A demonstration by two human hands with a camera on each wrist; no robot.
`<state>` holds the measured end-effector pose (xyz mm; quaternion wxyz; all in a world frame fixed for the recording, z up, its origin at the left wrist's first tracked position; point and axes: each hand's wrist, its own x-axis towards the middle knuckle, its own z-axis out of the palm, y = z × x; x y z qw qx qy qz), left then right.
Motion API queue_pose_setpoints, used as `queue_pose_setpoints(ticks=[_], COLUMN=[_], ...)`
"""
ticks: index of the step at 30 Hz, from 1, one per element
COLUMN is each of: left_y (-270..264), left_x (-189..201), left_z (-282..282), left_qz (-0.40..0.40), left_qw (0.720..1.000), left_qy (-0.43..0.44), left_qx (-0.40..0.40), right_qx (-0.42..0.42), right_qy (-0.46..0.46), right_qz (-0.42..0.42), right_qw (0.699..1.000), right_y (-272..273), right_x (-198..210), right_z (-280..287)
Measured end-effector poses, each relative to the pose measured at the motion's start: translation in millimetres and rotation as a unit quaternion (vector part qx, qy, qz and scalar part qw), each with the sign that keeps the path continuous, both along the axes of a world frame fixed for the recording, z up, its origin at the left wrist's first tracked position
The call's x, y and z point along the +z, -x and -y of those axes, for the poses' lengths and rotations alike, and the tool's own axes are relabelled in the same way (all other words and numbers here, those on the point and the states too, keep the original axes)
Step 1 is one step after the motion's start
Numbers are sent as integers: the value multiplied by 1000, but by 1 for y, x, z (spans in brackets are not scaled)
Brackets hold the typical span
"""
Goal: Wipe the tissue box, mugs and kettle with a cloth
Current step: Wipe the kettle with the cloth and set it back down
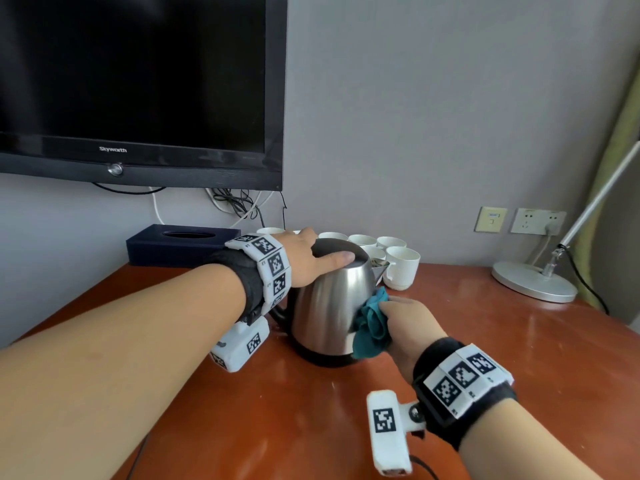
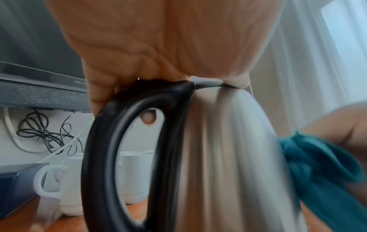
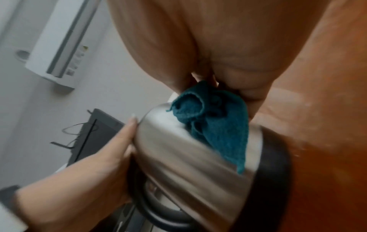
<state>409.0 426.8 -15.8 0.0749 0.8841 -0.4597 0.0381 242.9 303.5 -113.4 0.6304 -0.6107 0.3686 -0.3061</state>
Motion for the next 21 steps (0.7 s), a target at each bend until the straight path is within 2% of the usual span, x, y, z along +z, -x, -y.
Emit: queue_pose_setpoints(ticks=[3,5,8,10,12,15,17,20,21], left_y=[-3,-4,-2,-2,-3,-6,-7,-5,-3], left_x=[1,0,2,3,4,4,4,5,6], left_z=[-1,0,-1,-1,-1,0,-1,-2,-3], left_qz=[-8,-10,-8,-7,-7,0,4,8,5], left_qw=[1000,1000,1000,1000,1000,1000,999,1000,1000], left_qy=[-1,-5,-10,-11,-16,-26,-28,-23,-22], left_qx=[-2,-4,-4,-8,-15,-17,-19,-18,-21], right_qx=[69,72,60,50,19,12,29,83,94], right_qy=[-1,-27,-57,5,63,79,67,61,52], right_qz=[-109,-138,-114,-87,-23,18,-19,-158,-174], right_qw=[992,987,990,995,998,997,997,982,979], right_y=[9,13,11,8,4,-2,0,10,13], right_x=[-19,-27,-23,-14,-4,1,-4,-16,-19], right_z=[6,7,8,10,8,6,9,10,7])
